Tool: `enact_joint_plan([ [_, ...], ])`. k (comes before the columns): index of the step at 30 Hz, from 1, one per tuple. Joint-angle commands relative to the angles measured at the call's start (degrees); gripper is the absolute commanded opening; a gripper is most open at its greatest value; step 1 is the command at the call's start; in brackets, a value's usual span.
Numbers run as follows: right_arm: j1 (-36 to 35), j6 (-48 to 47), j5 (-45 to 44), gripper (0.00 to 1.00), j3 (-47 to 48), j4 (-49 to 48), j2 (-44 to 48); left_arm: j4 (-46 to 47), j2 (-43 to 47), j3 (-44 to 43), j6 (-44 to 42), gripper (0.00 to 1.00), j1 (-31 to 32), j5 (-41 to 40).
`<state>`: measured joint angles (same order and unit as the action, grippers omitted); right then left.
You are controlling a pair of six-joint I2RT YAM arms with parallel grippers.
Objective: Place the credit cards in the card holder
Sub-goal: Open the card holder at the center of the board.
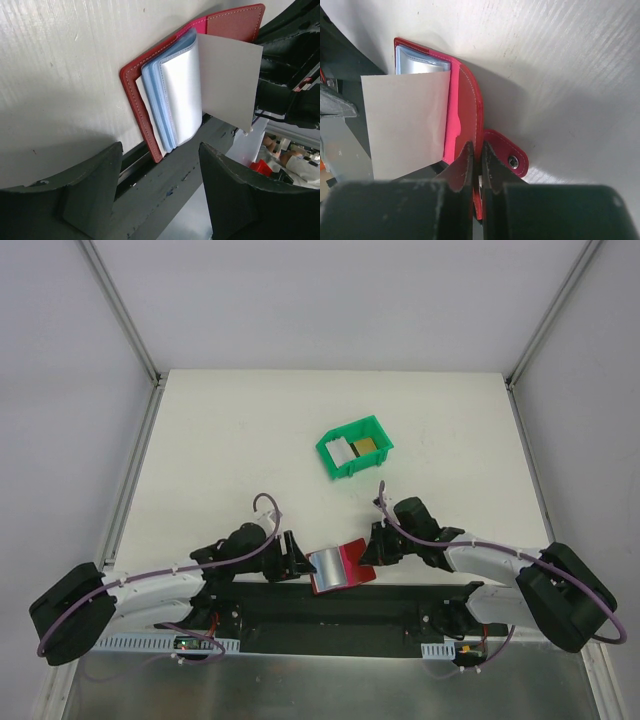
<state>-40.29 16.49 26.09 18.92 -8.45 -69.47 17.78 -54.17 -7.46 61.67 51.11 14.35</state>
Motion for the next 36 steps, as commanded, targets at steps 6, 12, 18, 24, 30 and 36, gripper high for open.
enact_joint_plan([
  [6, -0.49, 1.7, -1.65, 0.01, -1.25, -1.92, 1.53, -2.5, -7.16, 0.87, 6.61, 0.61, 5.39, -5.03],
  [12, -0.58, 1.97, -2.27, 0.0, -1.87, -2.27, 1.71, 1.91, -10.96, 2.01, 9.6, 0.52, 6.54, -5.12],
  [18, -0.58, 2.58, -2.35, 0.0, -2.39, -3.24, 1.62, 3.84, -7.09, 4.65, 11.02, 0.47, 6.98, -10.47],
  [24, -0.75, 2.58, -2.18, 0.01, -2.13, -3.42, 1.36, 10.69, -6.73, 7.02, 12.33, 0.4, 7.33, -14.0],
  [30, -0.75, 2.67, -1.74, 0.0, -2.04, -3.94, 0.92, 13.77, -9.37, 5.97, 13.48, 0.4, 7.25, -14.0],
  [36, -1.54, 3.11, -1.48, 0.01, -2.39, -5.0, 0.39, 17.55, -11.57, 5.88, 13.74, 0.3, 7.33, -13.65],
])
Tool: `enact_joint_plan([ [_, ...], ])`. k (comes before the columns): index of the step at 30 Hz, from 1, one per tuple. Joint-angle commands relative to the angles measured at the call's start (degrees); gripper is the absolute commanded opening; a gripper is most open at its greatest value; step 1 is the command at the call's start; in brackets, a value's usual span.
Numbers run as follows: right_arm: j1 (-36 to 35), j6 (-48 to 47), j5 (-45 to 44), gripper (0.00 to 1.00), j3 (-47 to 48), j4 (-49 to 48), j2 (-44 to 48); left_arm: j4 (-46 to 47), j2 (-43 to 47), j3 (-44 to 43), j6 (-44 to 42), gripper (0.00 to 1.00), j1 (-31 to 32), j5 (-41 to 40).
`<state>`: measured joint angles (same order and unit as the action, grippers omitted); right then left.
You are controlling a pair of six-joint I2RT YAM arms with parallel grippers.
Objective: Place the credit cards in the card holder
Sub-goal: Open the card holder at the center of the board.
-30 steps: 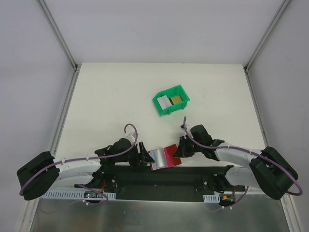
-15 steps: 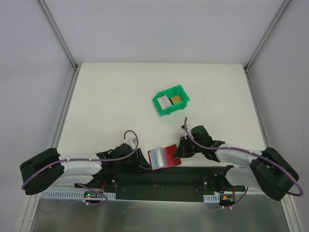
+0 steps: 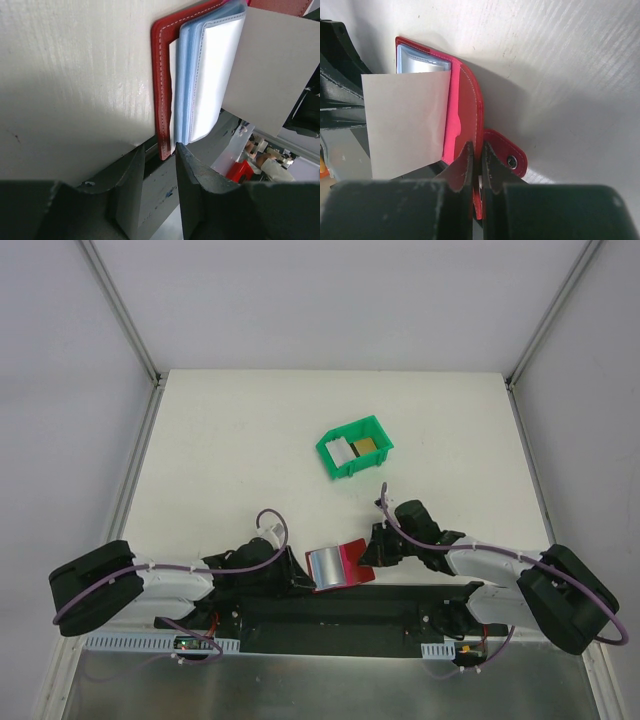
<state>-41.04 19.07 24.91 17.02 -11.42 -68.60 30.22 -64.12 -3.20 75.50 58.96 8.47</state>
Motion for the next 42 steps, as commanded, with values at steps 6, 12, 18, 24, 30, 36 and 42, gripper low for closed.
enact_joint_plan([
  [6, -1.77, 0.79, -0.21, 0.01, -0.58, -2.99, -1.36, 9.95, -3.91, 0.66, -0.8, 0.28, -0.16, -7.07],
  [12, -1.77, 0.79, -0.82, 0.01, -0.93, -2.82, -1.36, 9.77, -2.07, 0.92, -0.62, 0.17, 0.37, -7.59],
  [18, -1.77, 0.53, -1.09, 0.01, -0.93, -2.55, -1.54, 7.41, 2.32, 0.22, -1.94, 0.23, 0.98, -8.12],
  [24, -1.85, 0.27, -0.74, 0.01, -0.49, -2.47, -1.71, 4.24, 4.09, -1.1, -4.22, 0.28, 1.07, -11.28],
  [30, -1.77, 0.18, -0.74, 0.0, -0.32, -2.47, -2.07, 3.53, 4.7, -1.46, -5.45, 0.24, 1.07, -13.04],
  [36, -1.77, 0.26, -0.91, 0.01, -0.14, -2.47, -2.77, 3.62, 5.05, -1.63, -5.89, 0.16, 1.07, -12.34],
  [42, -1.77, 0.18, -1.09, 0.01, 0.21, -2.55, -3.3, 3.53, 7.25, -0.75, -6.07, 0.19, 1.07, -12.34],
])
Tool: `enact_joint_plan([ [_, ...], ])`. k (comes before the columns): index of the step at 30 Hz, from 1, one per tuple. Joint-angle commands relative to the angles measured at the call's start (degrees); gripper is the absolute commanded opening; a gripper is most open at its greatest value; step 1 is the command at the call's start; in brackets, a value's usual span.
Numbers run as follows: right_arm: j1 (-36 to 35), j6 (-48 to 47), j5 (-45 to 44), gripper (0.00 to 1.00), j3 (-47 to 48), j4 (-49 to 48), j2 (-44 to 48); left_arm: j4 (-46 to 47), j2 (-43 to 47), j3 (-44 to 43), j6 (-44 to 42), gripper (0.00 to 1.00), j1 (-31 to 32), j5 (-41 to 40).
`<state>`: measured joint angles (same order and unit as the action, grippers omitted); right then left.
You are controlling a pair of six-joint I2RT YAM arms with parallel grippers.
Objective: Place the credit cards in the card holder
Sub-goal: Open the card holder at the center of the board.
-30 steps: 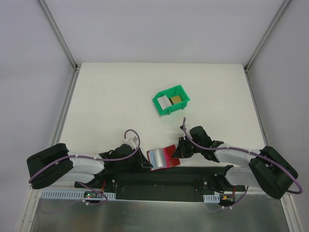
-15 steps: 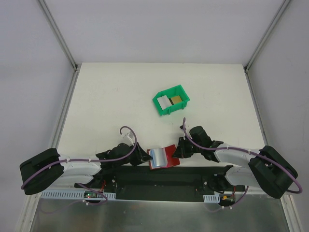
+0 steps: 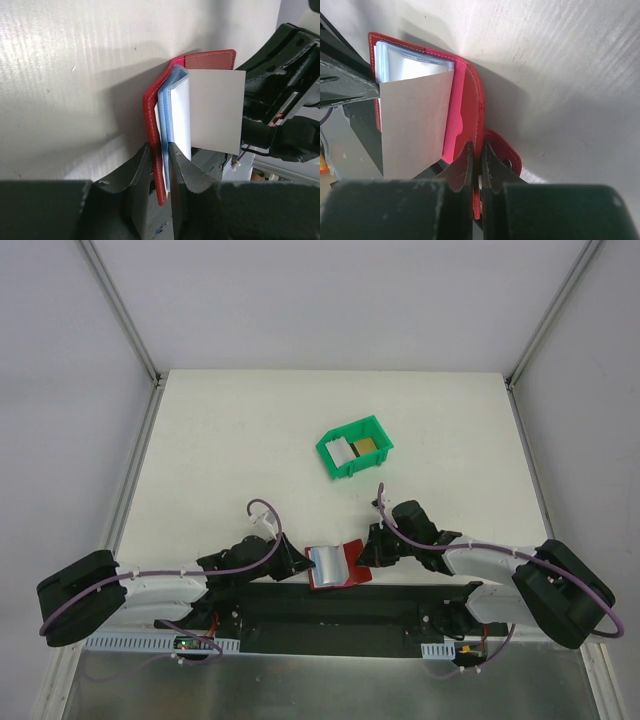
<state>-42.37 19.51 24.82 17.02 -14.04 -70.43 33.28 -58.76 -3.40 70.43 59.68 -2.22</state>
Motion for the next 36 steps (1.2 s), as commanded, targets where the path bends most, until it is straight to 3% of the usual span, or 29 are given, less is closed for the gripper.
enact_joint_plan([
  [1, -0.35, -0.26, -1.0, 0.01, 0.3, 0.16, -1.55, 0.47, 2.07, -0.38, -0.91, 0.21, 0.35, -1.65],
  [18, -0.43, -0.17, -1.0, 0.01, 1.0, 0.42, -1.9, 0.82, 4.09, -0.12, -3.46, 0.13, 0.44, -0.59],
  [21, -0.43, -0.17, -1.0, 0.0, 1.0, 0.33, -1.9, 1.0, 4.09, -0.12, -3.81, 0.16, 0.44, -0.33],
  [24, -0.43, -0.17, -1.0, 0.01, 1.26, 0.59, -1.81, 1.35, 3.92, -0.2, -4.25, 0.13, 0.44, 0.11],
  [26, -0.43, -0.08, -1.0, 0.01, 1.35, 0.51, -1.73, 1.53, 3.66, -0.2, -4.34, 0.01, 0.44, 0.2],
  [27, -0.43, -0.17, -1.09, 0.0, 1.35, 0.59, -1.81, 1.53, 3.74, -0.2, -4.51, 0.0, 0.52, 0.28],
  [34, -0.35, -0.08, -1.44, 0.01, 1.44, 0.77, -1.81, 1.97, 5.32, -0.12, -6.01, 0.01, 0.52, 0.55],
  [36, -0.35, -0.08, -1.26, 0.01, 1.53, 0.68, -2.07, 1.97, 6.11, 0.06, -6.36, 0.06, 0.44, 0.55],
])
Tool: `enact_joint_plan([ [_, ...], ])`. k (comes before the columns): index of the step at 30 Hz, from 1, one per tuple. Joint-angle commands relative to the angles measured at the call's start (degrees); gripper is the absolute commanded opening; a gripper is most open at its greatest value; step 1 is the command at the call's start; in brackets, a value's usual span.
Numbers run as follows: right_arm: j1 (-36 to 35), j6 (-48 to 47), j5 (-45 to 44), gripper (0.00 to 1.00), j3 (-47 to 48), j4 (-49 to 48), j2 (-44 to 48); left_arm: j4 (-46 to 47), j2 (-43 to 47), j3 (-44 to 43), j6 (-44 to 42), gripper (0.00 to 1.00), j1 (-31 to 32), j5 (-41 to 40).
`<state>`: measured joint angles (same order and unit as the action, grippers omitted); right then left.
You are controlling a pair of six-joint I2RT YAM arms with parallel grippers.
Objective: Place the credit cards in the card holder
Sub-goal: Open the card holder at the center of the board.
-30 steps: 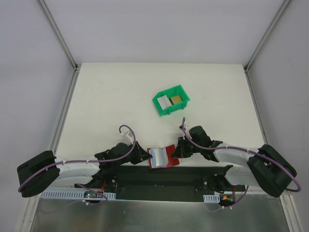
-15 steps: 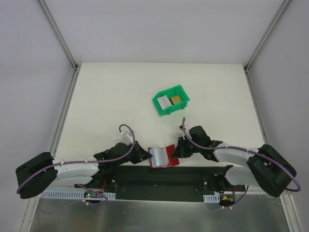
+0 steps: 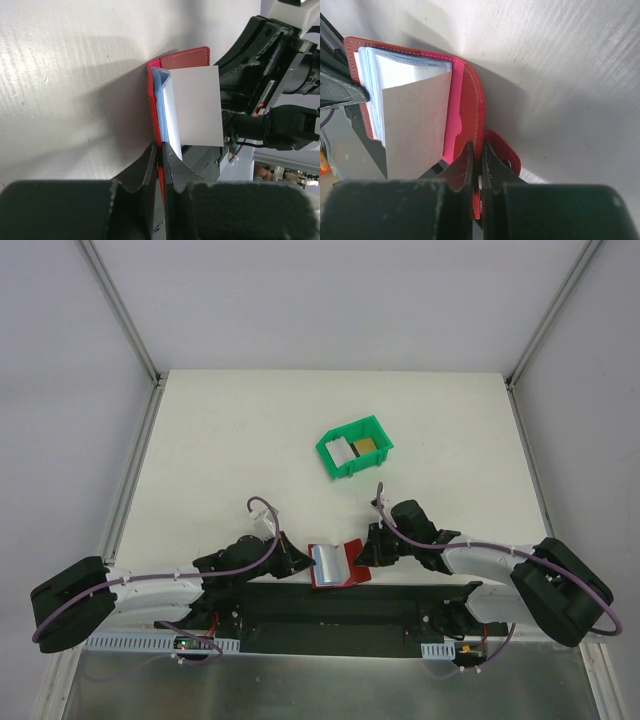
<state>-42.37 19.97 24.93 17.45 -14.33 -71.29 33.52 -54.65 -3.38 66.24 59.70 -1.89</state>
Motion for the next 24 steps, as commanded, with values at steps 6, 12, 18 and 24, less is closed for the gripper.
enact_joint_plan([
  [6, -0.35, -0.63, -1.37, 0.01, 1.27, 0.88, -1.22, 1.37, 2.71, 0.13, -2.43, 0.12, 0.41, 0.13],
  [12, -0.35, -0.54, -1.37, 0.01, 1.35, 1.06, -1.22, 1.37, 0.61, -0.75, -2.52, 0.0, 0.5, 0.57],
  [18, -0.35, -0.54, -1.46, 0.01, 1.62, 1.14, -0.7, -0.03, -0.98, -1.81, -2.95, 0.0, 0.41, 0.05],
  [24, -0.35, -0.1, -4.97, 0.01, 6.36, 1.93, -1.83, -17.92, -0.98, -10.93, -10.93, 0.0, -1.77, -6.54],
])
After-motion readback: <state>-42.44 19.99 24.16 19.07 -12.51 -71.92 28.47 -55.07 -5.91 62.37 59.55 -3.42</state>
